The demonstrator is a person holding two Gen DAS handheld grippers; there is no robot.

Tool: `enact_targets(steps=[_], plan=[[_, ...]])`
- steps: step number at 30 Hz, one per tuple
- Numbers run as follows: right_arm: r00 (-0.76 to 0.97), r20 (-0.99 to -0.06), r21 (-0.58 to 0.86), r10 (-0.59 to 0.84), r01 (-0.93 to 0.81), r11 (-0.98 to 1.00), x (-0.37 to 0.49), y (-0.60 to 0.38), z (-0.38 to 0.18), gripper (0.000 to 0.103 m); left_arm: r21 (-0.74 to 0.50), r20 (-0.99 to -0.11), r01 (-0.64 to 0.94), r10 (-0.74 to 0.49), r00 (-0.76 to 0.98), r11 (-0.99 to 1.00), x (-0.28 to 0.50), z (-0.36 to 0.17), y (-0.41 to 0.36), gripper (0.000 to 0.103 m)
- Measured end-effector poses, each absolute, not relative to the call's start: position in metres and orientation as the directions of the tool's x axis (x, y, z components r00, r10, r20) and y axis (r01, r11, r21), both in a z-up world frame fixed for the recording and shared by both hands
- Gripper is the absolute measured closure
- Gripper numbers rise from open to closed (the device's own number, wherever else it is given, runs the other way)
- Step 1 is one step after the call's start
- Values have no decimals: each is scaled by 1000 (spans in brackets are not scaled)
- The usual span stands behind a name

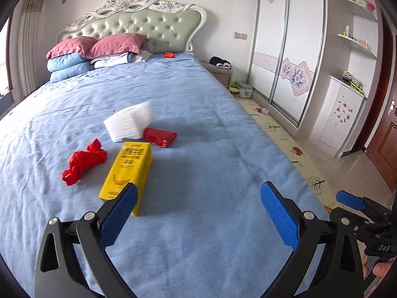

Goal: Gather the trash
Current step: 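Move both open tools back over the bed toward the yellow carton and red cloth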

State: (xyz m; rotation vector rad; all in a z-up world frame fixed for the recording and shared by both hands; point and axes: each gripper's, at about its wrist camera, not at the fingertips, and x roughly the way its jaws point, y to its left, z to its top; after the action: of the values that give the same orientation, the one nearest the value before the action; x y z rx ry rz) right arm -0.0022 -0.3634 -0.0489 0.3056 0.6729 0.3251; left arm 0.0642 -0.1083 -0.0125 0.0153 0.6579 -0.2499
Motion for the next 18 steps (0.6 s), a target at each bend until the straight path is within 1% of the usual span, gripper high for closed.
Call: enact_targets(steps=[10, 18], plan=[[677, -578, 327, 456, -320, 889, 25, -257, -44, 25, -96, -593, 143, -172, 786, 985, 75, -18, -24, 4], [669, -587, 292, 456, -350, 890, 49, -200, -41, 25, -87, -614, 85, -120, 780, 993, 97, -31, 33, 4]])
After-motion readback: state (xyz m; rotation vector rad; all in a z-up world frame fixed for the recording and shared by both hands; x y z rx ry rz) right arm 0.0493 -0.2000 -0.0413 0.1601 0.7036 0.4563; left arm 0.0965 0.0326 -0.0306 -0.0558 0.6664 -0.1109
